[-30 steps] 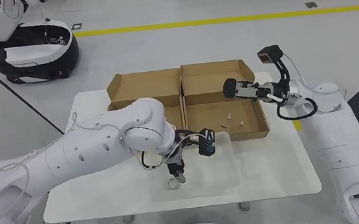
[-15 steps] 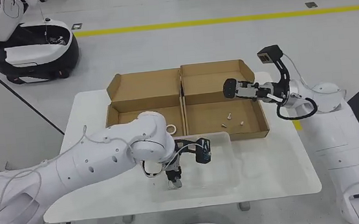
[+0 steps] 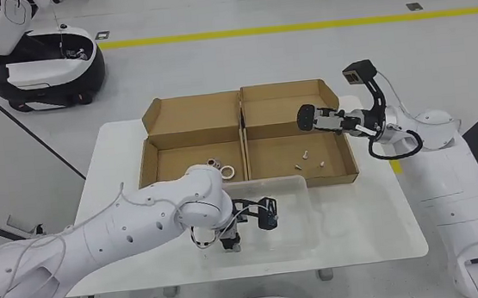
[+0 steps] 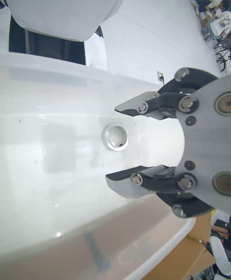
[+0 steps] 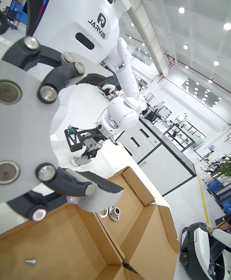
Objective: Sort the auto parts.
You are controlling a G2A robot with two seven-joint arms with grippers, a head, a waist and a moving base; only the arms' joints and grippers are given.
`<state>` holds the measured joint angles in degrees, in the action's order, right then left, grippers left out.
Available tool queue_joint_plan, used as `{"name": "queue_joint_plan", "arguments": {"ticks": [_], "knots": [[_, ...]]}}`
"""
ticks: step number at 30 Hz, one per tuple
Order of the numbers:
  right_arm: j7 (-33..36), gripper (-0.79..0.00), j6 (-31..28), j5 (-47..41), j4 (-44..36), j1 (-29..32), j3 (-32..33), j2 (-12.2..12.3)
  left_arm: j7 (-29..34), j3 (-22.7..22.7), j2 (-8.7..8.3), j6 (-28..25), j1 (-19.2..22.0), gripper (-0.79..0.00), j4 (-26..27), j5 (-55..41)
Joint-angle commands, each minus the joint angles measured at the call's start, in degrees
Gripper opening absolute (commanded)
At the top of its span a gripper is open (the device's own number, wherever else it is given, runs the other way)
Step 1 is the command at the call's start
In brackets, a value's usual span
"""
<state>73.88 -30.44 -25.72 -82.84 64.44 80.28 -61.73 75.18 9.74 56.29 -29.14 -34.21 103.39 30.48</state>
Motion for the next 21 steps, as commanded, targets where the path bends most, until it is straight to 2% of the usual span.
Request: {"name": "queue_joint_plan", "arguments": {"ticks": [1,6,8,13,21], "knots": [[0.0,0.0,0.0,0.0,0.0,0.0,0.0,0.0,0.21,0.0,-0.18,0.21,-0.71,-0.274,-0.24,0.46],[0.0,0.0,0.0,0.0,0.0,0.0,0.0,0.0,0.79,0.0,-0.25,0.8,-1.65,-0.354,-1.05,1.9],[0.0,0.0,0.0,0.0,0.0,0.0,0.0,0.0,1.81,0.0,-0.04,1.81,-2.15,-0.342,-1.53,2.87],[0.0,0.0,0.0,0.0,0.0,0.0,0.0,0.0,2.92,0.0,0.83,2.92,-2.78,-0.4,-2.13,4.49],[0.0,0.0,0.0,0.0,0.0,0.0,0.0,0.0,2.87,0.0,2.29,2.86,-2.99,-0.419,-3.91,5.8]]}}
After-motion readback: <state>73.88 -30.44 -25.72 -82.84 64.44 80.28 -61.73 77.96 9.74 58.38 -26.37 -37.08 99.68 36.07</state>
